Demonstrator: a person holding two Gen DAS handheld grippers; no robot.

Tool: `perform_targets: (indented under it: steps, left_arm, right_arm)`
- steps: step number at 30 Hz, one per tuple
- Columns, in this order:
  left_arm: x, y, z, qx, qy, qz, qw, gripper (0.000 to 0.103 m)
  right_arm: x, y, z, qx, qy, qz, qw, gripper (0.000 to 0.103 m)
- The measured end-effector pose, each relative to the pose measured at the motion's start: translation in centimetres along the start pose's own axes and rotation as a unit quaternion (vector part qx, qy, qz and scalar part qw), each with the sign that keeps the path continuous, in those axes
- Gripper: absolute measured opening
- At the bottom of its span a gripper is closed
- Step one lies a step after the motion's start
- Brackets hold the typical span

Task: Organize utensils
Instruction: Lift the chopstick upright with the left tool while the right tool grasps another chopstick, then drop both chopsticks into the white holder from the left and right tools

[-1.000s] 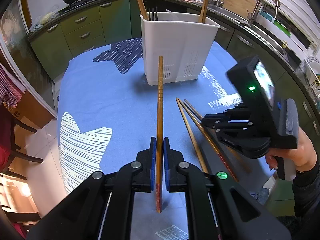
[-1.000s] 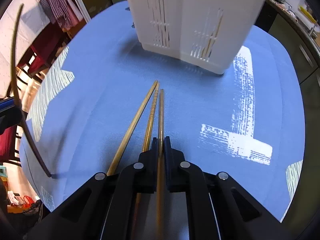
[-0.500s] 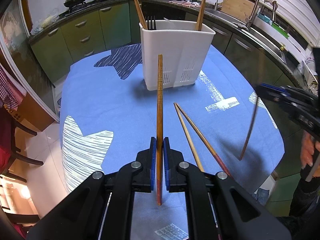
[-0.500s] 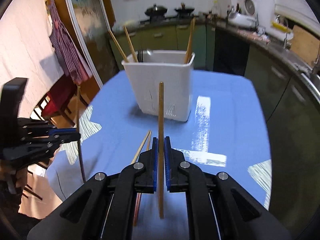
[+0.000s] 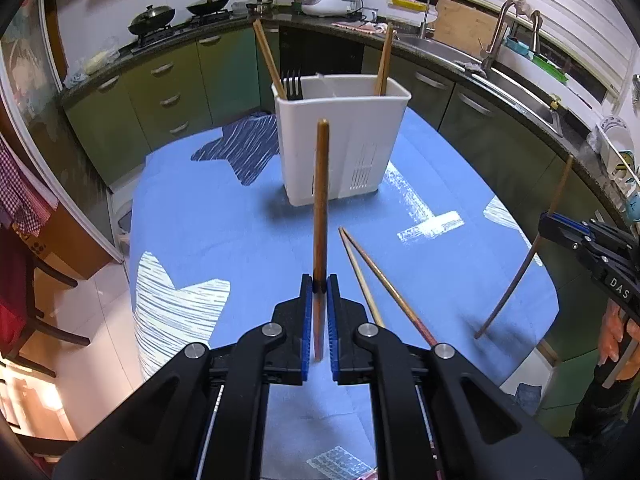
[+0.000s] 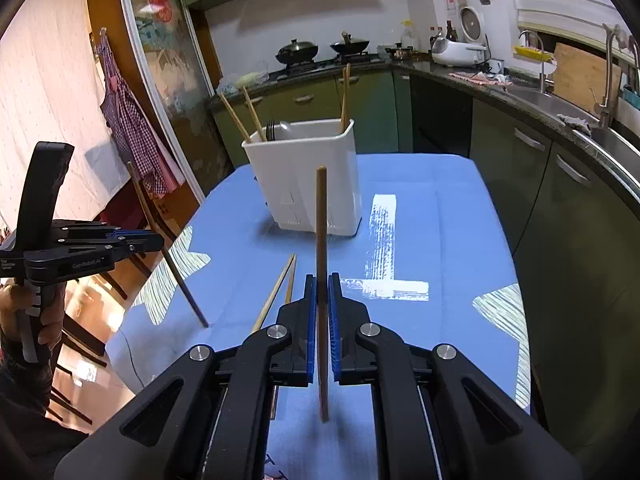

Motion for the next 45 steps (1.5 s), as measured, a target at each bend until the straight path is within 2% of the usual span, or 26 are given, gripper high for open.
perform_targets:
  steps: [5, 10, 14, 20, 24, 27, 32, 37, 41, 45]
  left_arm:
    - [0.4, -0.5, 1.6, 0.006, 0.002, -0.003, 1.0, 0.007]
    - [0.9, -1.9, 5.2, 0.022, 0.008, -0.01, 0.9997, 0.007]
    - [1.6, -3.8, 9.4, 0.053, 0.015, -0.01, 0.9985, 0.007]
    - [1.7, -6.4, 17.1, 0.123, 0.007, 0.009, 0.9924, 0.007]
    - [1.0, -6.4, 20.4, 0.158, -0.003, 0.032, 0.9869, 0.007]
    - [0.3, -4.7, 21.7, 0.16, -0.014, 0.038, 0.9862, 0.007]
    - [-0.5, -0.5, 21.2, 0.123, -0.021, 0.042, 0.9913, 0.007]
    - [-0.4, 3.3, 18.8, 0.069, -0.015, 0.023, 0.9972, 0.007]
    - [-0.2, 3.6, 17.3, 0.064, -0.01, 0.018, 0.9978, 0.012]
    - [-0.4, 1.5, 15.8, 0.074, -0.02, 0.0, 0.9971, 0.013]
  right_arm:
    - [0.1, -0.4, 0.0, 0.003, -0.001, -0.001, 1.0, 0.007]
    - [0.2, -0.2, 0.0, 0.005, 0.001, 0.0, 1.0, 0.007]
    - [0.4, -0.2, 0.0, 0.005, 0.003, 0.001, 1.0, 0.007]
    - [0.6, -0.2, 0.0, 0.003, 0.004, 0.003, 1.0, 0.007]
    - [0.5, -0.2, 0.0, 0.002, 0.003, 0.006, 1.0, 0.007]
    - [0.4, -0.3, 0.0, 0.002, 0.001, 0.008, 1.0, 0.007]
    - [0.2, -0.3, 0.0, -0.001, -0.004, 0.009, 1.0, 0.007]
    - [0.2, -0.2, 0.4, -0.001, -0.002, 0.008, 1.0, 0.007]
    - [0.2, -0.5, 1.3, 0.007, 0.001, 0.011, 1.0, 0.007]
    - [0.1, -1.6, 3.8, 0.027, -0.001, 0.008, 1.0, 0.007]
Point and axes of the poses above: each gripper's, at about its wrist camera, not at the fingertips, and y roughly the way its jaws point, x to its right, z to its top, the point moved 8 cm from there along y, roughly the way its jaws point, and after that the axes turned 5 degrees about -z, right-handed, at the moved point
